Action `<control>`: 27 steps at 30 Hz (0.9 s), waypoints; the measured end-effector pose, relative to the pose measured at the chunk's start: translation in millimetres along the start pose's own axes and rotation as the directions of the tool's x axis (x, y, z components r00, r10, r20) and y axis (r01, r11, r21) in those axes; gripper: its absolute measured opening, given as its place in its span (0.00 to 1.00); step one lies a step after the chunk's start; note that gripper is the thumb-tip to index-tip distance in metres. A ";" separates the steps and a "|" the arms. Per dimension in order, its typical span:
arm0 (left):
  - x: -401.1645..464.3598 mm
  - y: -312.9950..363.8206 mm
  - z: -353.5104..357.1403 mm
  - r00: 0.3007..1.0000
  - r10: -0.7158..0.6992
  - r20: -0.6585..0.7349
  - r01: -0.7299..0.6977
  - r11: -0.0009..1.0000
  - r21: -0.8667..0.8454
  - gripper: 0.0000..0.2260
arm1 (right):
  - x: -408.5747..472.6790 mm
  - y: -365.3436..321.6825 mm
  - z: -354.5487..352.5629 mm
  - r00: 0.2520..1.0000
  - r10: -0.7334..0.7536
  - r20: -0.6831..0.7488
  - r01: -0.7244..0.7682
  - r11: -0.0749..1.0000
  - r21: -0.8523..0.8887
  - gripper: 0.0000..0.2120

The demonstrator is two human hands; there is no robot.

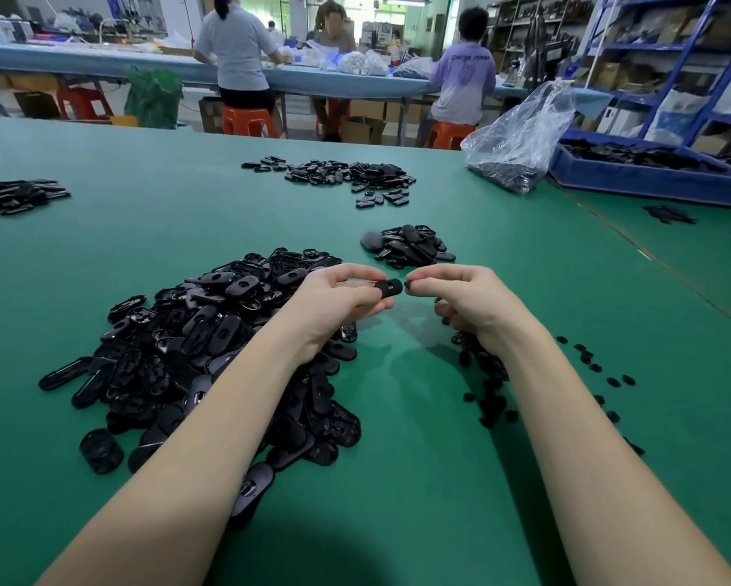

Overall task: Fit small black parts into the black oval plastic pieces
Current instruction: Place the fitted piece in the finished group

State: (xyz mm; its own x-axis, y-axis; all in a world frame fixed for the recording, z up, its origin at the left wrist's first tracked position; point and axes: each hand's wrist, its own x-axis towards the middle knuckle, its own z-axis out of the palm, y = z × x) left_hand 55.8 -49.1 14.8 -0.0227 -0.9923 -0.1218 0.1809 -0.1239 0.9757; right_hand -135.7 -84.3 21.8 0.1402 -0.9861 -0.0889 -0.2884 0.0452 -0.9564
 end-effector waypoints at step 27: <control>-0.9 0.9 -0.1 0.999 0.031 0.039 -0.033 0.997 0.064 0.07 | -2.3 -7.9 10.5 0.996 0.079 -0.036 -0.082 0.993 -0.082 0.06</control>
State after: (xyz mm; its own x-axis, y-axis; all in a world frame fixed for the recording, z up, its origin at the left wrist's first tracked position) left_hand 56.1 -48.2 15.7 -0.0556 -0.9949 -0.0844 0.1182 -0.0905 0.9888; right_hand -123.9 -80.7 26.6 0.0827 -0.9846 -0.1540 -0.3753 0.1124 -0.9200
